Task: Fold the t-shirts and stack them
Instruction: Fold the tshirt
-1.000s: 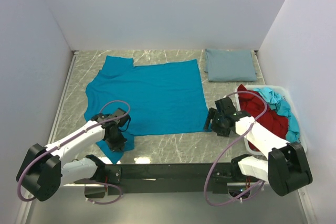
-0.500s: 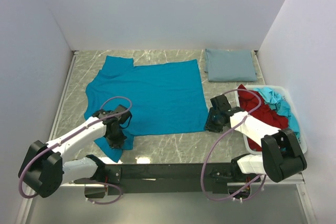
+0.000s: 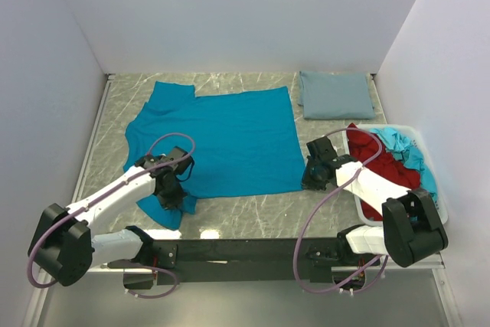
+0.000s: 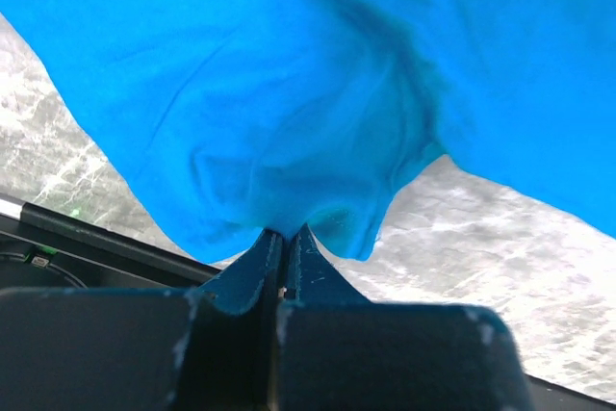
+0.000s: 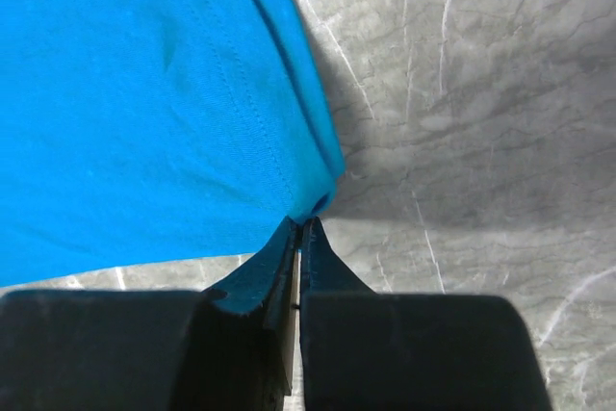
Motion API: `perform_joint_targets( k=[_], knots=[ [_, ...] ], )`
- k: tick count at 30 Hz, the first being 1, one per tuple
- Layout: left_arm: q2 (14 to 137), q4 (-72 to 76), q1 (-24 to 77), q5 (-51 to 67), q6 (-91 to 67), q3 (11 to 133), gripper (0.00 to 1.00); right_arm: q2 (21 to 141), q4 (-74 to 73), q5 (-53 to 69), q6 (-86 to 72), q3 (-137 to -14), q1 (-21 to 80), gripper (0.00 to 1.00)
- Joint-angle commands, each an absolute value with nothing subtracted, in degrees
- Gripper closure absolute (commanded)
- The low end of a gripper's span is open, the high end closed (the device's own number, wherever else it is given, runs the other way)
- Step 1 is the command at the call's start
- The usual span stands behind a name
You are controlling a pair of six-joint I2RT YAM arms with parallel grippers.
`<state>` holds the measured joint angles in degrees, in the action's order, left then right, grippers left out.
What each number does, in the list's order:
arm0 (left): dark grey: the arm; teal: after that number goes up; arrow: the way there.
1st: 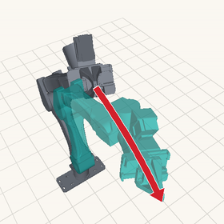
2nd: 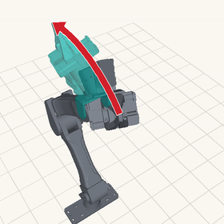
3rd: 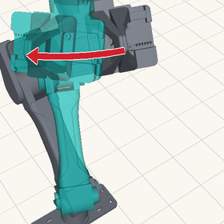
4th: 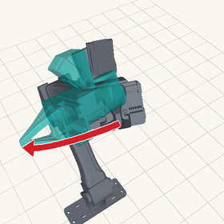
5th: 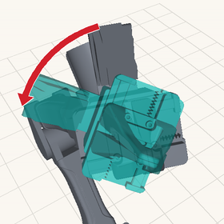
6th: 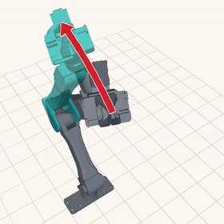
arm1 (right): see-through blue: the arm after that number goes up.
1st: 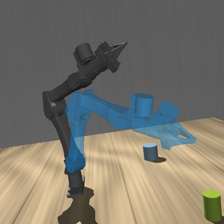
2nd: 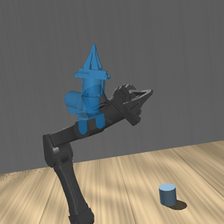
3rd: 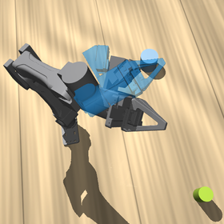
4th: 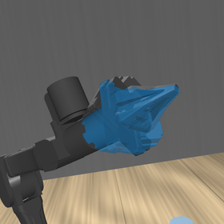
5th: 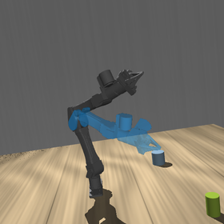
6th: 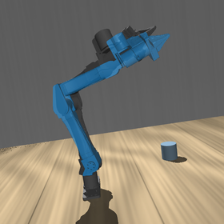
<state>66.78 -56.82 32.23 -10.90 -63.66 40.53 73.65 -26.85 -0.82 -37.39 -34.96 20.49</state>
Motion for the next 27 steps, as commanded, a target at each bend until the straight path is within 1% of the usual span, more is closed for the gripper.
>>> perform_joint_targets(
  k=[1,10,15,21,27],
  knots=[
    [67.6,-57.7,32.2,-14.3,-61.4,44.3,1.0,71.1,-28.4,-2.7,-36.0,-38.2,20.8,1.0],
    [66.3,-58.5,30.8,-19.3,-61.7,48.6,1.0,71.8,-28.7,-3.3,-34.5,-42.0,20.8,1.0],
    [65.7,-55.8,28.0,-17.7,-58.6,48.6,1.0,72.3,-28.7,-3.6,-33.8,-43.8,20.9,1.0],
    [69.2,-51.5,24.3,-15.4,-53.1,49.8,1.0,73.3,-28.9,-4.2,-33.2,-46.7,20.8,1.0],
    [72.6,-50.4,22.2,-14.6,-50.1,53.0,1.0,75.3,-29.8,-4.6,-32.8,-50.2,20.7,1.0]
  ],
)
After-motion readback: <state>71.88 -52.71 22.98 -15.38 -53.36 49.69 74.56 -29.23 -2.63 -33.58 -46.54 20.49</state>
